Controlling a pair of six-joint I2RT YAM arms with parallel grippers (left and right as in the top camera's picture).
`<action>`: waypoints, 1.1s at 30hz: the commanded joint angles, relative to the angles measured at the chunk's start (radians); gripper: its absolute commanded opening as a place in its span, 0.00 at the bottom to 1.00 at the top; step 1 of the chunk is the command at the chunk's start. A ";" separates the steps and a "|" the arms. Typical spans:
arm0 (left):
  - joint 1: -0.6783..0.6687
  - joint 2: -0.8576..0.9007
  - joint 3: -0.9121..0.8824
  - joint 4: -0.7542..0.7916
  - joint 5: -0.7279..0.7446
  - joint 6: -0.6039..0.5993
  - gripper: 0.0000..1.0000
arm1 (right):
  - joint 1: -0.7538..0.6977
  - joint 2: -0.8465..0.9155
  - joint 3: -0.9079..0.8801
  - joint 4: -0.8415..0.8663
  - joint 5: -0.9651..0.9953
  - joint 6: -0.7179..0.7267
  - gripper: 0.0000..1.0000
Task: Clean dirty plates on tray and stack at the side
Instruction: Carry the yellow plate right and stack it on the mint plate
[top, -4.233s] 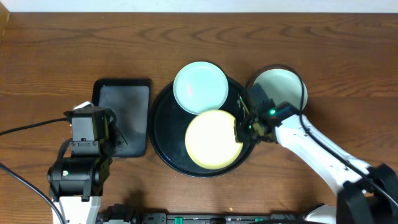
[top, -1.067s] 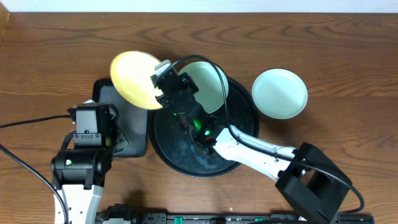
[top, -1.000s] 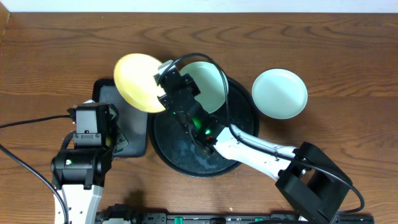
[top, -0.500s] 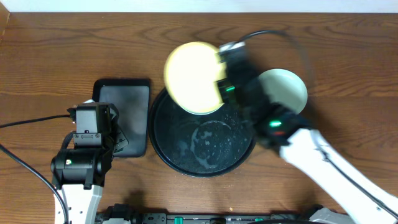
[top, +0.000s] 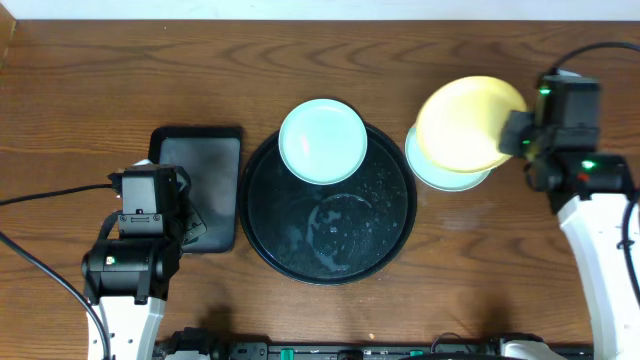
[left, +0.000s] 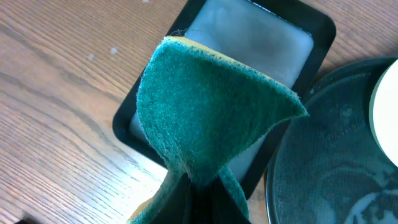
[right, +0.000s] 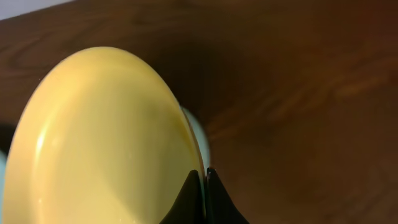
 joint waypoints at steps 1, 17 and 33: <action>-0.003 -0.002 0.008 0.002 -0.006 -0.002 0.07 | -0.061 0.050 -0.029 -0.002 -0.047 0.030 0.01; -0.003 -0.002 0.008 0.002 -0.005 -0.002 0.08 | -0.097 0.329 -0.034 0.117 -0.127 0.030 0.02; -0.003 -0.002 0.008 0.002 -0.005 -0.002 0.07 | -0.087 0.408 -0.034 0.106 -0.206 0.029 0.47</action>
